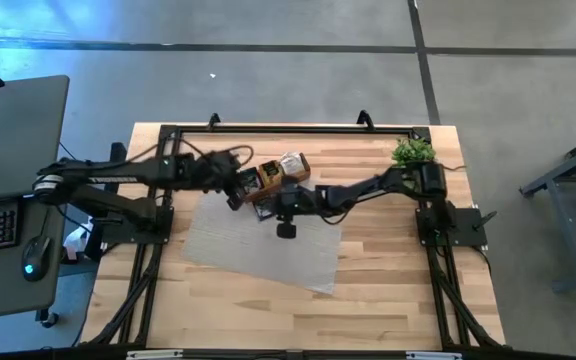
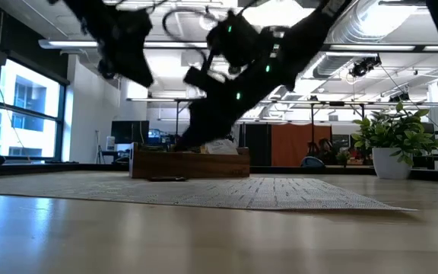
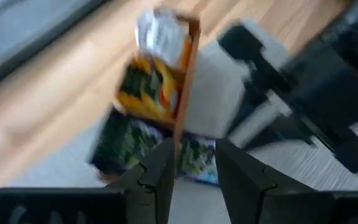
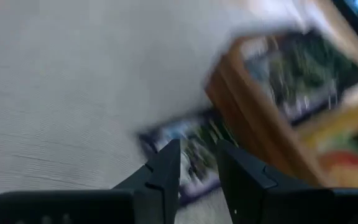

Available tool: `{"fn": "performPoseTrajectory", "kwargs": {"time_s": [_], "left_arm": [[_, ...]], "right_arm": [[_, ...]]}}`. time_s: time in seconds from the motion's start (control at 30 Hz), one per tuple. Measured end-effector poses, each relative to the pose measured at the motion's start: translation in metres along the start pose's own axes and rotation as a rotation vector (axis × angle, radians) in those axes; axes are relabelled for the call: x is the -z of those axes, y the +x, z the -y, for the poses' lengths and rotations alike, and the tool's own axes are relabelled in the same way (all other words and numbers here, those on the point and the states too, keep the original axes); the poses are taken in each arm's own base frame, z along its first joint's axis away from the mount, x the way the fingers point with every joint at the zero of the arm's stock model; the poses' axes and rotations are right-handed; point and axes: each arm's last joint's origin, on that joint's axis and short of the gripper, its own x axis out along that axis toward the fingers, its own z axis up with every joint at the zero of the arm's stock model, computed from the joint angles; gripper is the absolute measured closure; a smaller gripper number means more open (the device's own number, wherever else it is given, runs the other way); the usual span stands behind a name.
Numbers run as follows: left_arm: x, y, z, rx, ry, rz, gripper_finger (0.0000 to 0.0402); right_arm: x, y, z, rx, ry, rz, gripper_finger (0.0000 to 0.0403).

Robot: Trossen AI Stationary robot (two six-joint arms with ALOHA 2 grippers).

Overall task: Pick & Place Tea
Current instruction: Put the purple tea bag into the left section of the wooden organizer

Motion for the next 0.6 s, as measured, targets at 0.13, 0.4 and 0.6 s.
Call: {"fn": "performPoseTrajectory", "kwargs": {"time_s": [0.13, 0.4, 0.6], "left_arm": [[0.027, 0.031, 0.002, 0.050, -0.100, 0.005, 0.0289], [0.062, 0.068, 0.000, 0.085, -0.202, -0.085, 0.0289], [0.070, 0.083, 0.004, 0.113, -0.291, -0.184, 0.0289]], "right_arm": [[0.019, 0.016, 0.007, 0.010, 0.093, -0.050, 0.0322], [0.040, 0.030, 0.001, -0.024, 0.063, -0.133, 0.0386], [0.046, 0.025, -0.009, -0.025, 0.013, -0.230, 0.0392]]}}
